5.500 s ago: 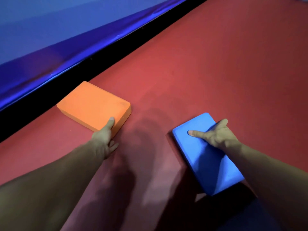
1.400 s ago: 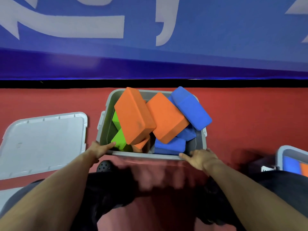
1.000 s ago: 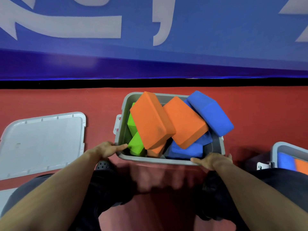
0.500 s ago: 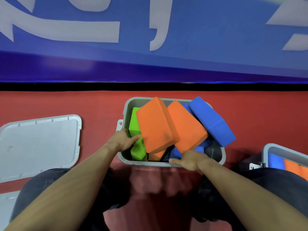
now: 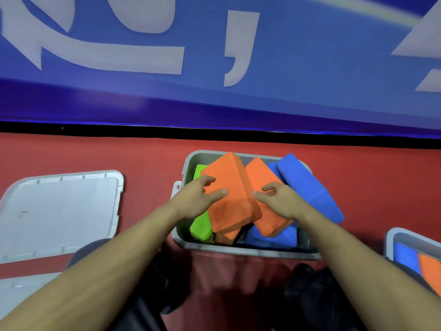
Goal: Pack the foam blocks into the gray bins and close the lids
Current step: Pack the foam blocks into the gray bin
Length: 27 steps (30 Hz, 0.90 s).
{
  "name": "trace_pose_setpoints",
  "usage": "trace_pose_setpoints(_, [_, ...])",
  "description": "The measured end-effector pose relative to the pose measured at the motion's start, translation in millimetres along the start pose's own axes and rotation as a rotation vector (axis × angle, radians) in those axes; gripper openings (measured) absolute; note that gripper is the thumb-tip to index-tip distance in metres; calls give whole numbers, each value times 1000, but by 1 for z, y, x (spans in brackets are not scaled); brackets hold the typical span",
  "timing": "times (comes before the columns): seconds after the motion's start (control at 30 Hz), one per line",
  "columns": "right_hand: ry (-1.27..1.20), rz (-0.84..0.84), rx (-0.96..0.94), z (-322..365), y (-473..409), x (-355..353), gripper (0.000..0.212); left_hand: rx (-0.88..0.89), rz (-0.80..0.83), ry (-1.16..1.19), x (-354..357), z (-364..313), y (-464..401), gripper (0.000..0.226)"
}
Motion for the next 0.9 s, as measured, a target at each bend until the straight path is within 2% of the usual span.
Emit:
trace_pose_setpoints(0.13, [6,45,10,1,-5,15,70,-20,39,97,16,4,-10,75])
trace_pose_setpoints(0.33, [-27,79,77,-2,-25,22,77,31,147,-123,49,10,-10,90])
trace_pose_setpoints(0.5, [-160,114,237,-12,-35,38,83,70,236,-152,61,-1,-17,95])
trace_pose_setpoints(0.63, [-243,80,289,-12,-39,46,77,71,270,-153,67,-12,-24,96])
trace_pose_setpoints(0.77, [-287,120,315,-13,-41,57,77,81,250,-155,67,-15,-28,103])
trace_pose_setpoints(0.9, [-385,66,222,4,-42,55,80,38,111,-25,46,-10,-36,112])
Point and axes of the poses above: each hand's wrist, its own y-axis away from the middle knuckle, its own x-axis out of the palm, z = x × y, the point moved 6 cm from there along -y, towards the middle knuckle, and after that the axes turned 12 degrees about -y, right-handed, at the moved point
